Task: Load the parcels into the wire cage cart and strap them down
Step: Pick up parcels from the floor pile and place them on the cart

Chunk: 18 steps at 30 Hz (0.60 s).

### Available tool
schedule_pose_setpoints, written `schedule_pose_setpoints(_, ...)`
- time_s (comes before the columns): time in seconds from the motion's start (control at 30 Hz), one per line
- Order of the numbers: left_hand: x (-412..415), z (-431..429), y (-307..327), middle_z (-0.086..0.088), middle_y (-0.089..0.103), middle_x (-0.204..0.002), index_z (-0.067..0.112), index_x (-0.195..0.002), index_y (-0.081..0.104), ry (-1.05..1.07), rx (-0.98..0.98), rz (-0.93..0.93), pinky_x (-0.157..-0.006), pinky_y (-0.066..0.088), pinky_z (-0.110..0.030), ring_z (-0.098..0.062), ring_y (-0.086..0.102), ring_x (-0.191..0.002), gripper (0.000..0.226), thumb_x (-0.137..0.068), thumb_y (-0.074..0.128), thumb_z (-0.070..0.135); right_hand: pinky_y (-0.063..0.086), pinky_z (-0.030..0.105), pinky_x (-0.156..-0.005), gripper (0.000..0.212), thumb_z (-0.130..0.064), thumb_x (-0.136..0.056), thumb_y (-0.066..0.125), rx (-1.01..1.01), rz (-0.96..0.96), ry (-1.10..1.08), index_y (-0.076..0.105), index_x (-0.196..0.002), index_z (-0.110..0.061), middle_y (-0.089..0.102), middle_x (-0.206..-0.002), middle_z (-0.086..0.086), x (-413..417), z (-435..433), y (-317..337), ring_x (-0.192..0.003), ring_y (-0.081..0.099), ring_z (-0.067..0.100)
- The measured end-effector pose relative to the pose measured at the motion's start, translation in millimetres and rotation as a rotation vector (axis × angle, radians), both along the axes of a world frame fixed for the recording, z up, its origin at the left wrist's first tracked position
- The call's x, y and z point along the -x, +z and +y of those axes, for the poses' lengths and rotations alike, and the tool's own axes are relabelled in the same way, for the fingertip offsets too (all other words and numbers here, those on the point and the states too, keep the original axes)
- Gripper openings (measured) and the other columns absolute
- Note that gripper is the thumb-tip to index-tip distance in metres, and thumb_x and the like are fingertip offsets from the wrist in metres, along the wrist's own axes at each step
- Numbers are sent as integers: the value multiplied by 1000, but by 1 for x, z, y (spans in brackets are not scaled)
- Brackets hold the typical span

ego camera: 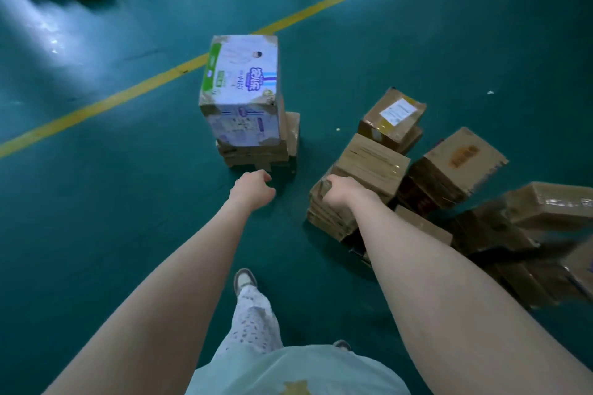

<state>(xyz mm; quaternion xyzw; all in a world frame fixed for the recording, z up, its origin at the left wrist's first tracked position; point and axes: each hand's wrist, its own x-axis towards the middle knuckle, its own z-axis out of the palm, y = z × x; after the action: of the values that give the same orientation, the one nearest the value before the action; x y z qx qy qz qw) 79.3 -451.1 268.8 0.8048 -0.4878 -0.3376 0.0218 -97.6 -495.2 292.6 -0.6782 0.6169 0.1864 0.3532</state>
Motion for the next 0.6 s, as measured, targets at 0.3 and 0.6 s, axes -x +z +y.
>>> schedule_pose_setpoints(0.3,-125,-62,-8,-13,47,-132,19,-135,45,-51,-60,-25,-91,48,-40,-32,53,-111,47,-88,50,20,30,41,-109,66,-16,-92,43,-67,-39,-63,17,-151,-24,18,-155,14,-123,-51,-10,-140,25,34)
schedule_pose_setpoints(0.6,-174,-114,-29,-16,38,-137,18,-138,39,-41,-98,14,-95,44,-39,-33,46,-118,49,-90,48,20,30,41,-108,65,-17,-92,42,-114,30,-98,15,-151,-23,21,-154,13,-161,-104,-29,-138,27,35)
